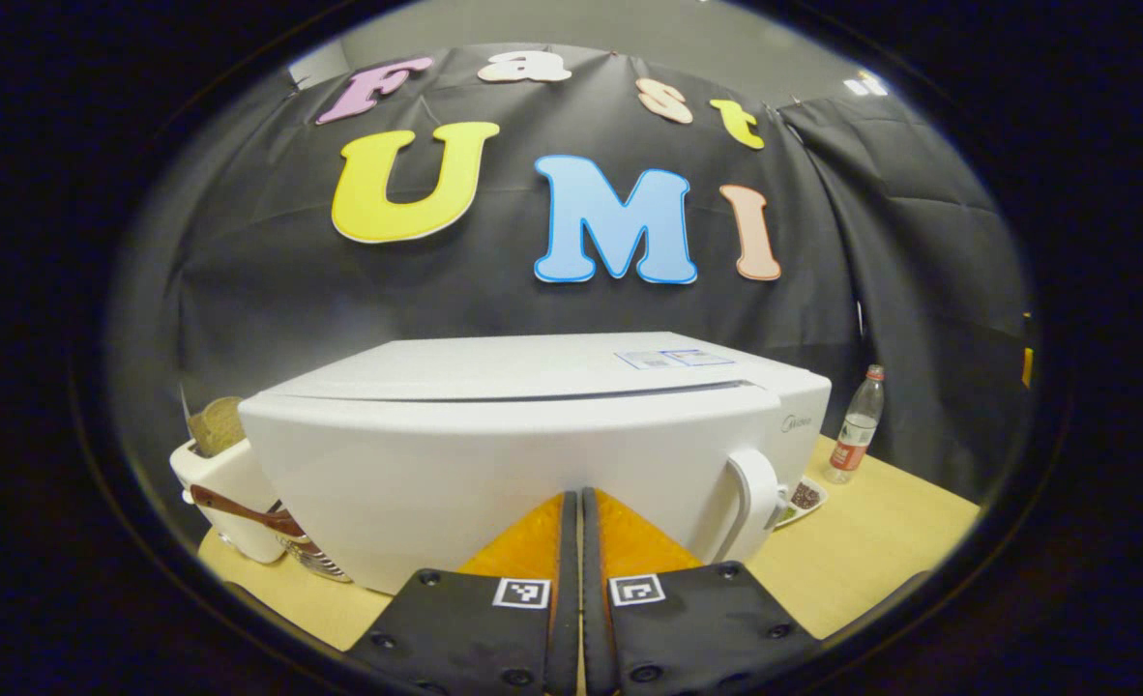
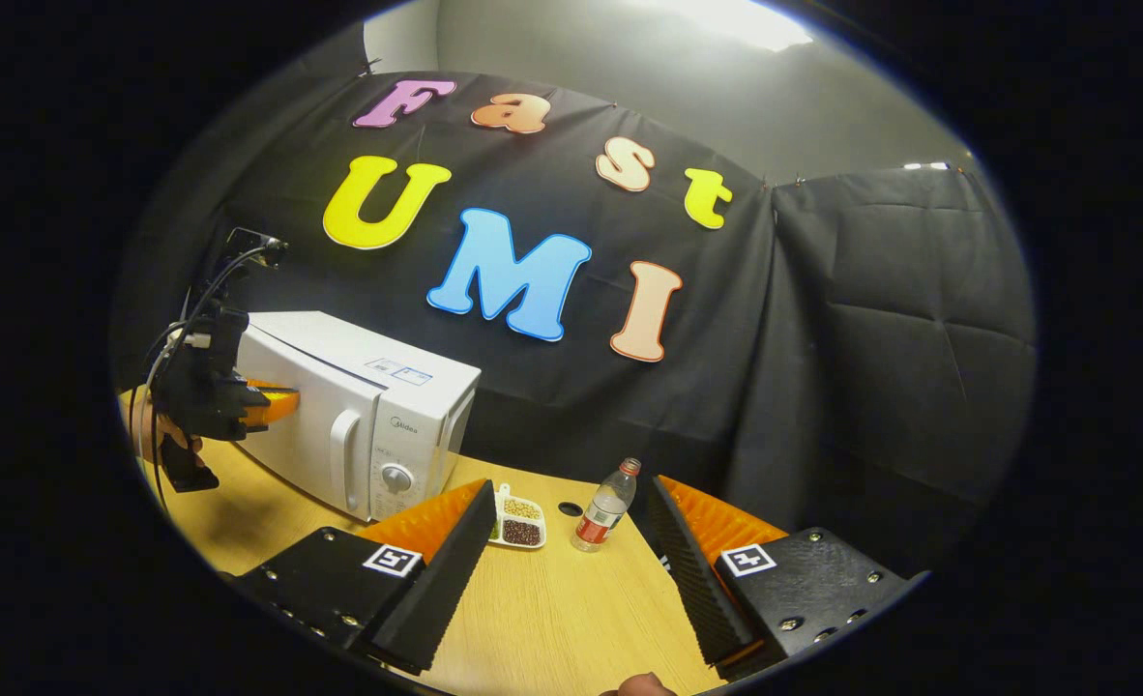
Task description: Open the microwave oven with the left hand, put the food in, and close the microwave oven.
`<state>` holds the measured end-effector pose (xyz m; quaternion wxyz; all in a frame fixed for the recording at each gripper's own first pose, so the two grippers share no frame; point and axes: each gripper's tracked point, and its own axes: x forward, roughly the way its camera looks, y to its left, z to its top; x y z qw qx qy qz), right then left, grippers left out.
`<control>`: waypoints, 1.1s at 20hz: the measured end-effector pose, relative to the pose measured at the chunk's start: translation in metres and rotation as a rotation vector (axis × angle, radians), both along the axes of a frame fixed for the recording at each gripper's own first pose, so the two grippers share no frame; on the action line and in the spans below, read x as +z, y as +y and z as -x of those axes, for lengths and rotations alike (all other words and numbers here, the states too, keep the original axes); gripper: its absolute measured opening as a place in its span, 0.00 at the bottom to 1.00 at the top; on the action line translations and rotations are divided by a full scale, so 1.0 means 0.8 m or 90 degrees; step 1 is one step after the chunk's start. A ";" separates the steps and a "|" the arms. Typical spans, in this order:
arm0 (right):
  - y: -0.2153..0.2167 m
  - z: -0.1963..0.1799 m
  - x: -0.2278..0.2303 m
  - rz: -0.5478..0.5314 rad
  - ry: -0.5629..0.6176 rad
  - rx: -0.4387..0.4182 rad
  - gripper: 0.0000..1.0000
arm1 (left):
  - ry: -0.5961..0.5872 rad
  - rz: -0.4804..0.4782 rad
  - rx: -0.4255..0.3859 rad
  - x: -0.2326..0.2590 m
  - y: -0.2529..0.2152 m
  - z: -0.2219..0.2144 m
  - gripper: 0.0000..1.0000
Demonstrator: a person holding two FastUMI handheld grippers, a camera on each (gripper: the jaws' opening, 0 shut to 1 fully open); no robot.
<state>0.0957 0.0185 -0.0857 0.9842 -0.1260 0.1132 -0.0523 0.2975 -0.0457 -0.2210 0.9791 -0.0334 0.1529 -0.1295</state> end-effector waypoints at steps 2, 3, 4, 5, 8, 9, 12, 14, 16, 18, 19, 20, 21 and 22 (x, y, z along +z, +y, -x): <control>0.000 0.002 0.003 -0.004 -0.001 0.008 0.97 | -0.003 0.001 0.007 0.002 0.001 -0.002 0.09; 0.002 0.003 0.004 -0.007 -0.002 0.015 0.97 | -0.005 -0.001 0.009 0.001 0.000 -0.004 0.09; 0.005 0.005 0.005 -0.010 -0.002 0.025 0.97 | 0.006 -0.015 0.015 -0.004 0.000 -0.012 0.09; 0.008 0.007 0.005 -0.012 -0.001 0.035 0.97 | 0.019 -0.009 0.025 -0.004 0.002 -0.008 0.15; 0.013 0.013 0.008 -0.031 -0.006 0.057 0.96 | 0.009 -0.029 0.045 0.013 0.002 -0.007 0.10; 0.015 0.016 0.010 -0.044 -0.008 0.063 0.96 | -0.004 -0.029 0.047 0.027 0.001 -0.002 0.07; 0.020 0.027 0.017 -0.081 -0.017 0.083 0.96 | -0.035 -0.025 0.050 0.072 0.000 0.029 0.11; 0.017 0.033 0.024 -0.096 -0.027 0.094 0.97 | -0.052 -0.023 0.055 0.098 0.000 0.060 0.11; 0.010 0.040 0.032 -0.110 -0.036 0.099 0.97 | -0.064 -0.030 0.064 0.121 0.004 0.093 0.11; 0.005 0.048 0.035 -0.132 -0.039 0.106 0.97 | -0.078 -0.035 0.078 0.140 0.007 0.128 0.11; 0.002 0.053 0.036 -0.144 -0.038 0.111 0.97 | -0.084 -0.039 0.085 0.151 0.008 0.143 0.11; 0.002 0.057 0.036 -0.154 -0.035 0.118 0.96 | -0.091 -0.045 0.092 0.160 0.011 0.160 0.11; 0.002 0.063 0.037 -0.159 -0.035 0.128 0.96 | -0.098 -0.050 0.101 0.170 0.015 0.176 0.11; -0.001 0.068 0.040 -0.158 -0.041 0.134 0.97 | -0.104 -0.053 0.106 0.179 0.018 0.191 0.11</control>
